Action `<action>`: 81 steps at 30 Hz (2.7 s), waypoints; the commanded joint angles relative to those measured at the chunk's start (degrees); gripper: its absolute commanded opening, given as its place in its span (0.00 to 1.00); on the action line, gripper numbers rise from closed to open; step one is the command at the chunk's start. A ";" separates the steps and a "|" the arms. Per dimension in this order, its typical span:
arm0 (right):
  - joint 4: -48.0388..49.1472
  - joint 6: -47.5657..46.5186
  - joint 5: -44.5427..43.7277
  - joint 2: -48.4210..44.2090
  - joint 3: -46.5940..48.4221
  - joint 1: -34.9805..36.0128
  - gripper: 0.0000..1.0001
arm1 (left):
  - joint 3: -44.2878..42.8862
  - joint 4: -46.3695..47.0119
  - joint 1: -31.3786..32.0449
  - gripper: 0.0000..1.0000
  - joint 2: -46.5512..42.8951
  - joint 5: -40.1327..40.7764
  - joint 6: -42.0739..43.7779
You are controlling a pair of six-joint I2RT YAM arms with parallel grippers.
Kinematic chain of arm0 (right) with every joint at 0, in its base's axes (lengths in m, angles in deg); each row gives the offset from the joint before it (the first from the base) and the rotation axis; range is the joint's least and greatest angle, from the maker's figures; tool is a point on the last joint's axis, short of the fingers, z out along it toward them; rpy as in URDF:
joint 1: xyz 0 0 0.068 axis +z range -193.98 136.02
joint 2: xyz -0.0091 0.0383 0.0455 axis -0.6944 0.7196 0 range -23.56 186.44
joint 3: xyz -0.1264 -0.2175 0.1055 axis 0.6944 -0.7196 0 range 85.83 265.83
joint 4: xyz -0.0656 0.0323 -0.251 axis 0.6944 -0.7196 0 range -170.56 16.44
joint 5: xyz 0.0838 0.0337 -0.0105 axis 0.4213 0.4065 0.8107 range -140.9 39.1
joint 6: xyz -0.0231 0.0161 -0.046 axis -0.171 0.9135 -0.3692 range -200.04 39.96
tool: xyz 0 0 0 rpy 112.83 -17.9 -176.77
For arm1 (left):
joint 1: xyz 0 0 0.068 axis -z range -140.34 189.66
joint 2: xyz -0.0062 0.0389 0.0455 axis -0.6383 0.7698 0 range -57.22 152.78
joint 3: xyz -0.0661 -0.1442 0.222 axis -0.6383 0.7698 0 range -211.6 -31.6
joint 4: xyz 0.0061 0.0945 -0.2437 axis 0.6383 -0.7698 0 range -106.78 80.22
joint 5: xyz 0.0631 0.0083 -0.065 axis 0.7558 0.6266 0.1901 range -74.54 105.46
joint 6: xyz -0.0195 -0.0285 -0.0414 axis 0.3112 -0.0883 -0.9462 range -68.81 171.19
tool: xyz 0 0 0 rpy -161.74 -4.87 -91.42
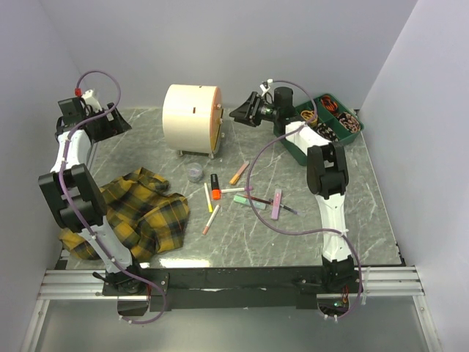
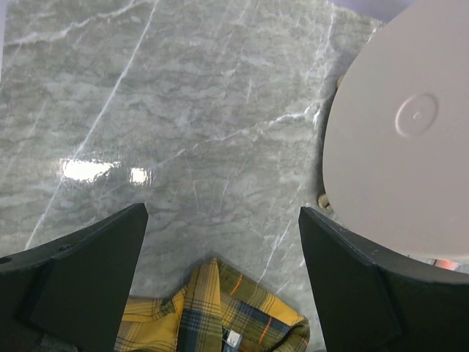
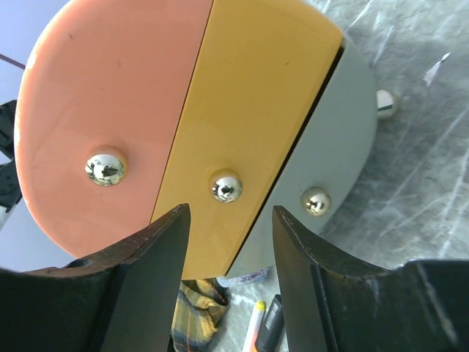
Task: Sort the stationery into containers
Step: Open the drawer in the storage box.
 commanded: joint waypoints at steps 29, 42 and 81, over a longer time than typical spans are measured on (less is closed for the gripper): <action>4.05 0.31 1.78 6.40 7.78 4.22 0.52 | 2.58 -0.17 0.01 0.91 -2.44 -0.33 1.72; 6.25 -0.30 2.49 6.67 8.49 4.66 0.04 | 1.61 -0.08 1.50 0.91 -1.47 0.46 2.25; 1.06 -7.69 4.95 -11.00 -13.14 -5.54 0.04 | 2.40 2.91 4.14 0.90 -6.13 0.46 1.90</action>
